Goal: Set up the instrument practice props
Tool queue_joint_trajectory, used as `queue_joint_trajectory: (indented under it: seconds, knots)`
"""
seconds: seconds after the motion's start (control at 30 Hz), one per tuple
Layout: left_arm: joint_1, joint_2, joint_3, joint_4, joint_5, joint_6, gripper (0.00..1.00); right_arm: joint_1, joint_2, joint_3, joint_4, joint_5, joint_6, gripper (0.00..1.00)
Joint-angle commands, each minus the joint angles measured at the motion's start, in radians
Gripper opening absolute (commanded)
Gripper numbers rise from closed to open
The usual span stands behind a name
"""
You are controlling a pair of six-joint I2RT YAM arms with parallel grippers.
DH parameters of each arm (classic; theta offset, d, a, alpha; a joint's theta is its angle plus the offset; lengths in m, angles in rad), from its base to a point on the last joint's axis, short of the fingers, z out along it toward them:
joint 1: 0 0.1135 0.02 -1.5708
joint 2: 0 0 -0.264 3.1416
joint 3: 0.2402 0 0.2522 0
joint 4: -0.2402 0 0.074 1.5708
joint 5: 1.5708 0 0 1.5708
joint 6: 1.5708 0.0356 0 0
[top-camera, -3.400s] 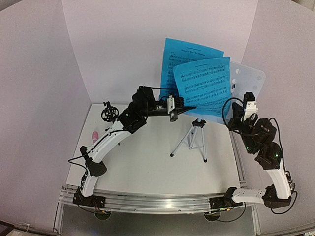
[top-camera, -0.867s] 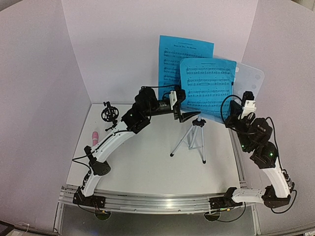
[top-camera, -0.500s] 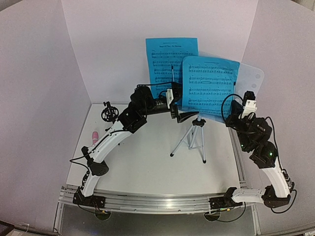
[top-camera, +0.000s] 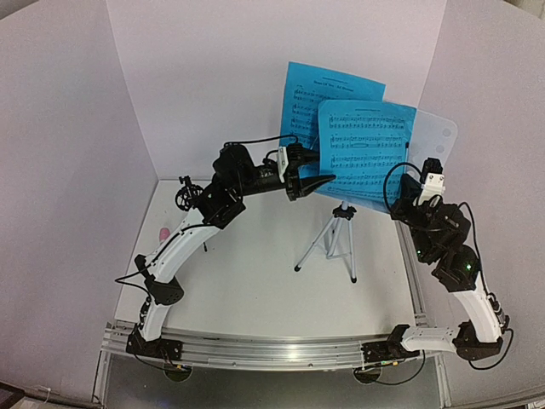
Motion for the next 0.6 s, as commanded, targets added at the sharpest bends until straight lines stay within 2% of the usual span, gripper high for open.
queue_joint_trajectory:
  seconds: [0.0, 0.17, 0.23, 0.57]
  knots:
    - [0.002, -0.049, 0.029, 0.009, -0.008, -0.034, 0.34, 0.001, -0.008, -0.002, 0.017, 0.024, 0.014, 0.0]
    - [0.002, -0.048, 0.027, 0.006, -0.05, -0.064, 0.08, 0.001, -0.008, 0.003, 0.017, 0.016, 0.014, 0.0]
    - [0.001, -0.045, 0.026, 0.014, -0.062, -0.073, 0.01, 0.001, -0.009, 0.005, 0.018, 0.014, 0.014, 0.0]
    - [0.002, 0.013, 0.029, 0.105, -0.121, -0.101, 0.0, 0.001, -0.01, 0.014, 0.028, -0.053, 0.014, 0.0]
